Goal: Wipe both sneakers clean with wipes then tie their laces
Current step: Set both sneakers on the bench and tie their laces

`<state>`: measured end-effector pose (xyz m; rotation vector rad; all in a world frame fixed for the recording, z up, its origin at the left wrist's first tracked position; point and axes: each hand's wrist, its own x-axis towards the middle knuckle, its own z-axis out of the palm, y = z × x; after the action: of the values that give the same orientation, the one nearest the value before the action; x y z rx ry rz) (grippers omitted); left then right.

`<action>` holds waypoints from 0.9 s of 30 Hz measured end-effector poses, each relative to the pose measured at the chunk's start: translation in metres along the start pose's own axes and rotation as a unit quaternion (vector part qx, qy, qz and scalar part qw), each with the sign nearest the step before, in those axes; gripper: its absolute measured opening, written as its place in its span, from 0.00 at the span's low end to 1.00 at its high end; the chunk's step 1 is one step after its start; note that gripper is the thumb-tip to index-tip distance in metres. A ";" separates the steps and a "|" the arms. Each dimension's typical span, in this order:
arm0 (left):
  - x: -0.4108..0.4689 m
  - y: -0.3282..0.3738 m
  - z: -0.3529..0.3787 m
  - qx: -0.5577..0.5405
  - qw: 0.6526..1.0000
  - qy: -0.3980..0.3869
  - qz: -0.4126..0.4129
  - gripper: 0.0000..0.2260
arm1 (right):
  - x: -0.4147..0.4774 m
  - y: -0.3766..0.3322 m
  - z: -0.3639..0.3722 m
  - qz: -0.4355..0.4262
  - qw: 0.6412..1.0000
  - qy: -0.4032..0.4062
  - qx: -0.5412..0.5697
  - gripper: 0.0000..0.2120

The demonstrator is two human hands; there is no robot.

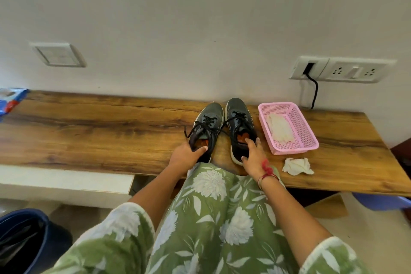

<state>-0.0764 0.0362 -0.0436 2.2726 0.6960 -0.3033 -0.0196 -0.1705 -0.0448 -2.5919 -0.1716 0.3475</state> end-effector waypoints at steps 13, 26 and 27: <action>-0.015 0.011 -0.016 0.212 0.940 0.032 0.267 0.23 | -0.004 -0.010 -0.023 -0.113 0.977 -0.026 -0.177 0.21; 0.014 0.030 0.014 0.387 0.902 -0.132 0.135 0.18 | 0.033 -0.012 -0.021 -0.086 0.945 -0.222 -0.224 0.20; 0.015 0.030 0.016 0.384 0.904 -0.131 0.136 0.19 | 0.037 -0.010 -0.020 -0.085 0.942 -0.229 -0.231 0.20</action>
<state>-0.0472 0.0133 -0.0435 2.9372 0.0964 -0.8472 0.0205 -0.1644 -0.0309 -2.8721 -0.7141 0.9412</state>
